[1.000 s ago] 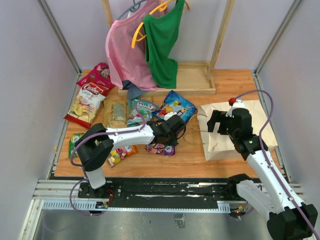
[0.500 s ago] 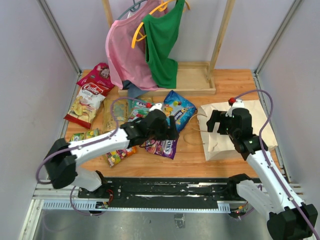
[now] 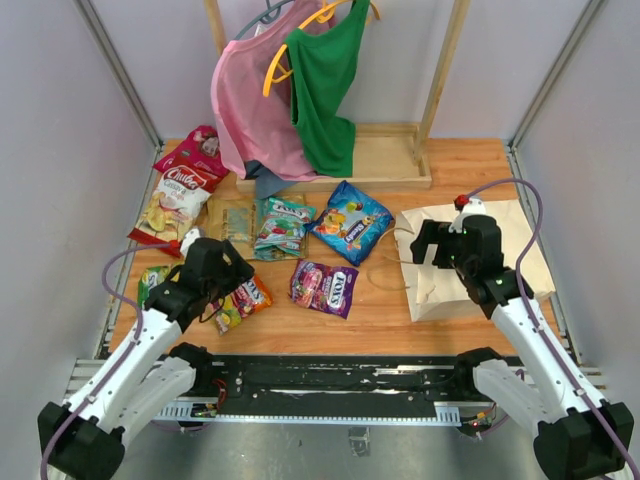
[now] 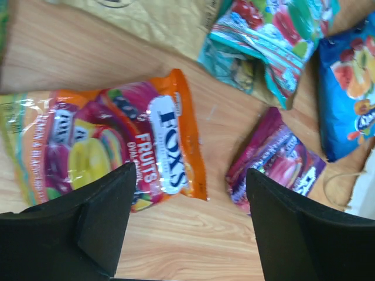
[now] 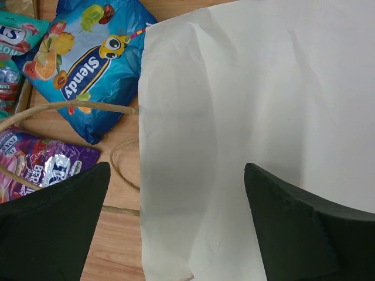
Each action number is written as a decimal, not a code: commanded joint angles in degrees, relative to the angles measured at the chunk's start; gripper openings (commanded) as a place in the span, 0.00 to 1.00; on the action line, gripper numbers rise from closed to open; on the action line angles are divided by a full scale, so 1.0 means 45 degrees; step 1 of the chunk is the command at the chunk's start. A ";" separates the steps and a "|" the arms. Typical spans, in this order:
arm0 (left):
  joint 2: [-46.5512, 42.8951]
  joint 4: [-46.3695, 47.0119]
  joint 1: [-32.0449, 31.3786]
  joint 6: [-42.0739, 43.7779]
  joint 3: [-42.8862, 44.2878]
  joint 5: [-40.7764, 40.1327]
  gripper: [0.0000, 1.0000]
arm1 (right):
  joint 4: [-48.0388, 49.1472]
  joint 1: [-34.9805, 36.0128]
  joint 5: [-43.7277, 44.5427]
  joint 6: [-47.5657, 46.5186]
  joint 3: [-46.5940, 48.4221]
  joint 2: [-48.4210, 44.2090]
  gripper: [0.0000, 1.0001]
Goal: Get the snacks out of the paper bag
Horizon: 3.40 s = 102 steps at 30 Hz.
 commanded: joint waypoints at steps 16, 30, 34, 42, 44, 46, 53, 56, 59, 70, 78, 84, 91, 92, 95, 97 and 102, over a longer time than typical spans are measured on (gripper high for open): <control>0.3040 0.1291 0.0898 0.0055 -0.0654 -0.1440 0.69 | 0.0247 -0.0128 0.0019 0.0136 -0.0193 -0.0133 0.98; 0.5034 0.4425 0.0881 0.1926 -0.1717 0.1551 0.39 | 0.0418 -0.0137 -0.0002 0.0195 -0.0207 0.0233 0.98; 0.5042 0.4792 0.0653 0.2916 -0.1670 0.2417 0.40 | 0.0456 -0.0141 -0.0058 0.0235 -0.0210 0.0339 0.98; 0.5632 0.4472 -0.0544 0.4100 -0.0800 0.1802 0.40 | 0.0518 -0.0130 -0.0140 0.0311 -0.0190 0.0494 0.98; 0.5762 0.4164 -0.0845 0.4203 -0.0537 0.1309 0.40 | 0.0521 -0.0130 -0.0140 0.0299 -0.0165 0.0477 0.98; 0.5743 0.3884 -0.1012 0.4202 -0.0379 0.0969 0.43 | 0.0517 -0.0145 -0.0140 0.0293 -0.0185 0.0460 0.98; 0.4736 0.2679 -0.1033 0.3875 0.0239 -0.0031 0.99 | 0.0516 -0.0139 -0.0238 0.0274 -0.0204 0.0364 0.98; 0.4061 0.2268 -0.1032 0.3757 0.0829 -0.0044 1.00 | 0.0516 -0.0132 -0.0178 0.0218 -0.0155 0.0253 0.98; 0.3538 0.2105 -0.1032 0.3811 0.1490 0.0124 1.00 | 0.0391 -0.0134 0.0036 0.0195 0.0000 0.0155 0.98; 0.4240 0.2490 -0.1072 0.4709 0.3565 0.0817 1.00 | -0.1510 0.1729 0.3796 -0.0356 0.1393 0.0052 0.99; 0.4281 0.3209 -0.1091 0.4787 0.2980 0.1441 1.00 | -0.3252 0.5390 0.8788 -0.0548 0.3406 0.2869 0.95; 0.3584 0.3559 -0.1096 0.4765 0.2158 0.1716 1.00 | -0.3840 0.5652 0.9923 -0.0709 0.4488 0.5087 0.86; 0.3055 0.4019 -0.1091 0.4759 0.1462 0.2192 1.00 | -0.3904 0.5643 1.0731 -0.0947 0.5260 0.6591 0.76; 0.2985 0.4116 -0.1091 0.4734 0.1386 0.2328 1.00 | -0.3899 0.5643 1.0855 -0.0946 0.5311 0.6759 0.73; 0.2801 0.4327 -0.1091 0.4690 0.1211 0.2590 1.00 | -0.3863 0.5628 1.1241 -0.0919 0.5350 0.7220 0.65; 0.2645 0.4415 -0.1091 0.4689 0.1108 0.2662 1.00 | -0.3798 0.5577 1.1322 -0.0883 0.5327 0.7494 0.61; 0.2431 0.4444 -0.1091 0.4727 0.0978 0.2645 1.00 | -0.3742 0.5277 1.1388 -0.0745 0.5303 0.7956 0.45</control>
